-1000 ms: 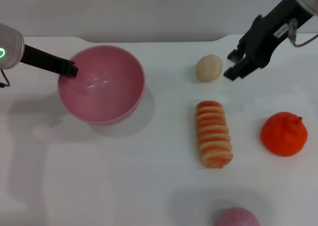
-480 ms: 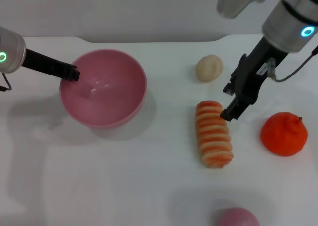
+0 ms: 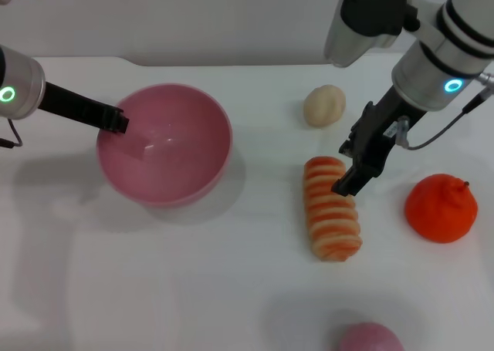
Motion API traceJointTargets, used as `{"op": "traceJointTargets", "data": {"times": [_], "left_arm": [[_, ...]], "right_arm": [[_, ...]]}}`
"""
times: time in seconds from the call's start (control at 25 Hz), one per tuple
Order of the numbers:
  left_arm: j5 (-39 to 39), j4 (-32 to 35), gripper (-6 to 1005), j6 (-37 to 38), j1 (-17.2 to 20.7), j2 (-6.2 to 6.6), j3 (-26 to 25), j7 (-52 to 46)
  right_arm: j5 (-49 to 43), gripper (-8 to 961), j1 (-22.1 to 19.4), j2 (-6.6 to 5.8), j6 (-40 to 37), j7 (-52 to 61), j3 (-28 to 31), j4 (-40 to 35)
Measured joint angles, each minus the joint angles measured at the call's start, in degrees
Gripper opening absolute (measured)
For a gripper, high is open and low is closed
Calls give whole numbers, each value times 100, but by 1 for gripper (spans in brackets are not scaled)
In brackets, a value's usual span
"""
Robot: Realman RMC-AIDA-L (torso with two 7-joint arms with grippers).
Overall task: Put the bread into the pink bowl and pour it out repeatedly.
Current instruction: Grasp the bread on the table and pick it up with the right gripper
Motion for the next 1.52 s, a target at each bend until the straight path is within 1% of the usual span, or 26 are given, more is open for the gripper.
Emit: {"op": "traceJointTargets", "data": {"times": [0.28, 0.64, 1.2, 1.52], "left_arm": [[-13, 0, 46, -77, -15, 0, 13, -31], [-203, 0, 45, -148, 7, -8, 127, -85], [-242, 0, 46, -162, 54, -9, 295, -215], [-241, 0, 45, -192, 72, -8, 336, -235]], "right_arm": [[145, 716, -115, 39, 411, -106, -45, 318], [540, 715, -270, 64, 780, -235, -382, 671], [527, 714, -335, 67, 1290, -242, -498, 1207], [487, 713, -391, 53, 1559, -184, -496, 1274]]}}
